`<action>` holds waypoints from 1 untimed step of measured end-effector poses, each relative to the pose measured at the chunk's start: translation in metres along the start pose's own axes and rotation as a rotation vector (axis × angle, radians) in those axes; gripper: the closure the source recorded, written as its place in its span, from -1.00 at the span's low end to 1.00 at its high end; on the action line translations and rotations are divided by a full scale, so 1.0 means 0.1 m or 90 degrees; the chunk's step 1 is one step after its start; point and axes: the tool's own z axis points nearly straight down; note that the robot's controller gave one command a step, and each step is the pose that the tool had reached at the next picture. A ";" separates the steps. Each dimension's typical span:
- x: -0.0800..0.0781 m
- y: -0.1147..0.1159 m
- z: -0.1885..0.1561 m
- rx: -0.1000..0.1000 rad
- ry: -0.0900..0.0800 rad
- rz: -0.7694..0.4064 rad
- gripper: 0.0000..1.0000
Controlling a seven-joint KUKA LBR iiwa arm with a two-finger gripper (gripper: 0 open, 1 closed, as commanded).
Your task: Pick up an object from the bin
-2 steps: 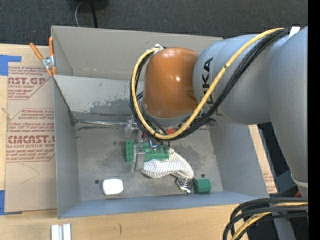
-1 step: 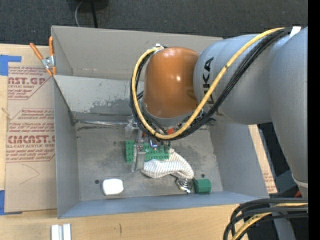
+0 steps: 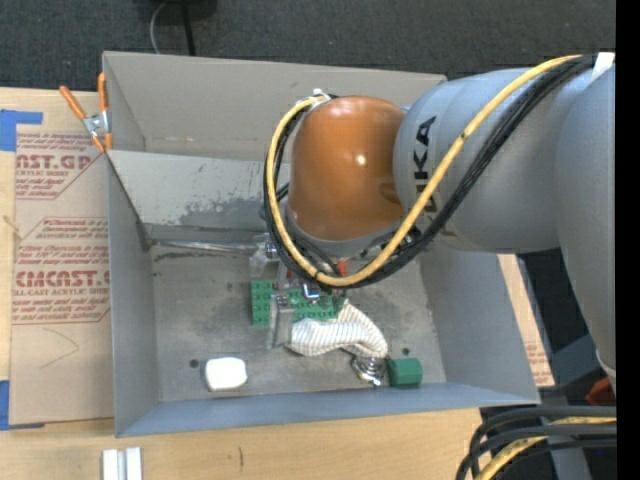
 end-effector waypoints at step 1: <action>0.02 -0.33 0.19 -0.002 -0.002 -0.029 -1.00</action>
Offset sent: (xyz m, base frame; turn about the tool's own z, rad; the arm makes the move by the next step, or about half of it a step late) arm 0.0251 -0.0578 -0.0740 0.1800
